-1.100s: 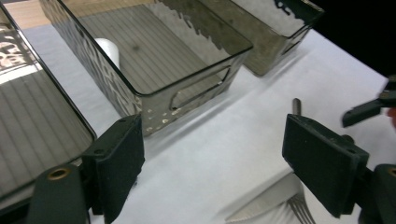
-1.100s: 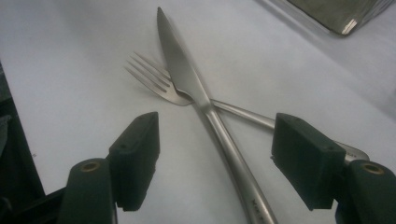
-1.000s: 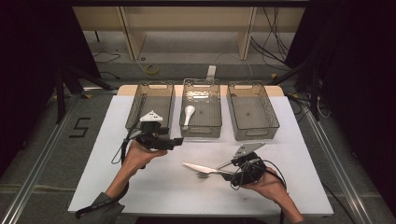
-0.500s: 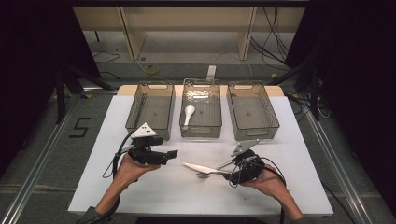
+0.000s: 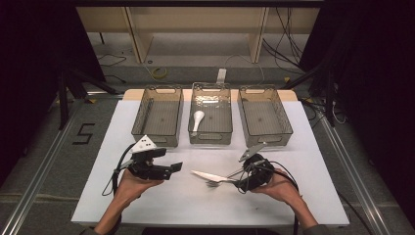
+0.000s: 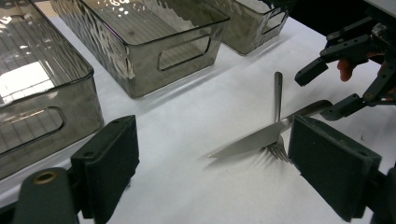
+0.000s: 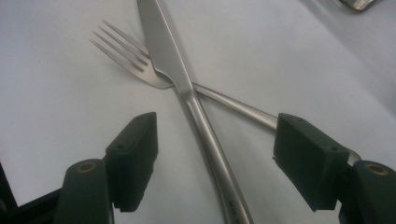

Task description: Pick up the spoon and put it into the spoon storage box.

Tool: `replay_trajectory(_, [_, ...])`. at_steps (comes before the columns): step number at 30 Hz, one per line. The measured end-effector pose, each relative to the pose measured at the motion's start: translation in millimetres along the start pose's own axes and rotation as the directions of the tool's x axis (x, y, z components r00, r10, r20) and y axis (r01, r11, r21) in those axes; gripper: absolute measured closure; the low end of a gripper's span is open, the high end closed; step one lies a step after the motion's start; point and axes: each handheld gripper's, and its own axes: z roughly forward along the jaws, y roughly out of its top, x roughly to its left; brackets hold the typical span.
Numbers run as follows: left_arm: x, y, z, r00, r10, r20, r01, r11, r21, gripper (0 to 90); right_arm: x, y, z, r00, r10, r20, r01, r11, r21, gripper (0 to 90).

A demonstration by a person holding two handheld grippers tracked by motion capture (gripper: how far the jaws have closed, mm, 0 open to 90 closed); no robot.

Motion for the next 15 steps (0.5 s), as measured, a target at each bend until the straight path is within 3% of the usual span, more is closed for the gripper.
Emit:
replay_trajectory(7, [-2.9,-6.5,-7.6,0.9999,-0.016,-0.001,0.016,0.9998,-0.008,15.6,1.7,5.8,3.5,0.9997,-0.022,-0.002,0.022,0.999,0.036,33.3])
replay_trajectory(15, [-6.7,-9.1,-9.3,1.0000,0.001,-0.001,-0.001,1.0000,0.002,15.5,3.9,10.4,9.6,0.9986,-0.052,-0.005,0.052,0.995,0.087,36.8])
